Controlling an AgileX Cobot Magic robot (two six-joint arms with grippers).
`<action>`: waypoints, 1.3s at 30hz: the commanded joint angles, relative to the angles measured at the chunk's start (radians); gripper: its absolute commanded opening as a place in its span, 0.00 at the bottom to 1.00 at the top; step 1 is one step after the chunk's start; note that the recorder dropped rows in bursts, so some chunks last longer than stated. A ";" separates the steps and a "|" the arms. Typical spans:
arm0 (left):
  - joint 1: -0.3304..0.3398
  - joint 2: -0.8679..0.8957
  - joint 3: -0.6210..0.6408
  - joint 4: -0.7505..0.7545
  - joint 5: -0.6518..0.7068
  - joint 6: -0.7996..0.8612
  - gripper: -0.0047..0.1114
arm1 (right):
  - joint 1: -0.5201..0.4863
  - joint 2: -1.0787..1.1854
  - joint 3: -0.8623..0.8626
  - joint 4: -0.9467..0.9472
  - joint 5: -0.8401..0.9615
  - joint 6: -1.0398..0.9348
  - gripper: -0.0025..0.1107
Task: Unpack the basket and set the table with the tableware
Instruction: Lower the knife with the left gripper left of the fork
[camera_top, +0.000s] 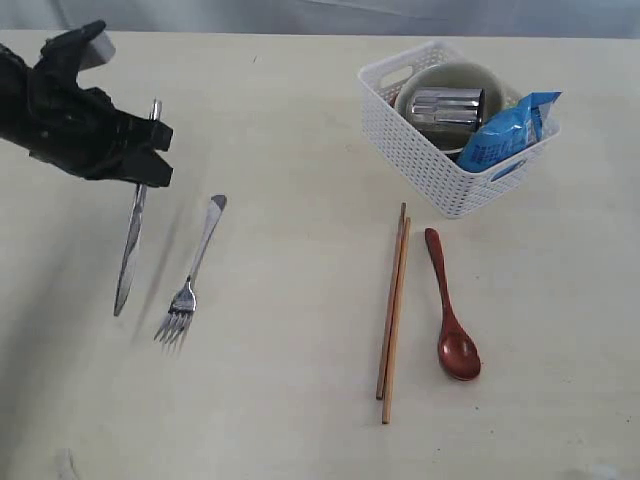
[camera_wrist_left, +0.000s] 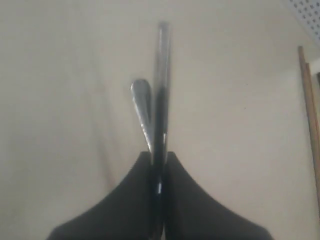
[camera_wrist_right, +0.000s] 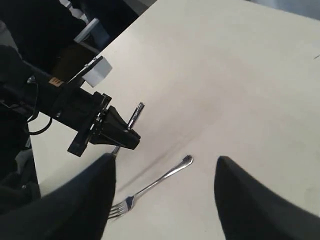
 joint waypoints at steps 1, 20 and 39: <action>-0.004 0.000 0.083 -0.054 -0.044 0.012 0.04 | -0.001 -0.028 0.053 0.007 0.008 -0.044 0.52; -0.004 0.050 0.175 -0.253 -0.174 0.266 0.04 | -0.001 -0.029 0.089 0.038 0.008 -0.066 0.52; -0.004 0.144 0.175 -0.435 -0.267 0.398 0.11 | -0.001 -0.029 0.089 0.038 0.008 -0.074 0.52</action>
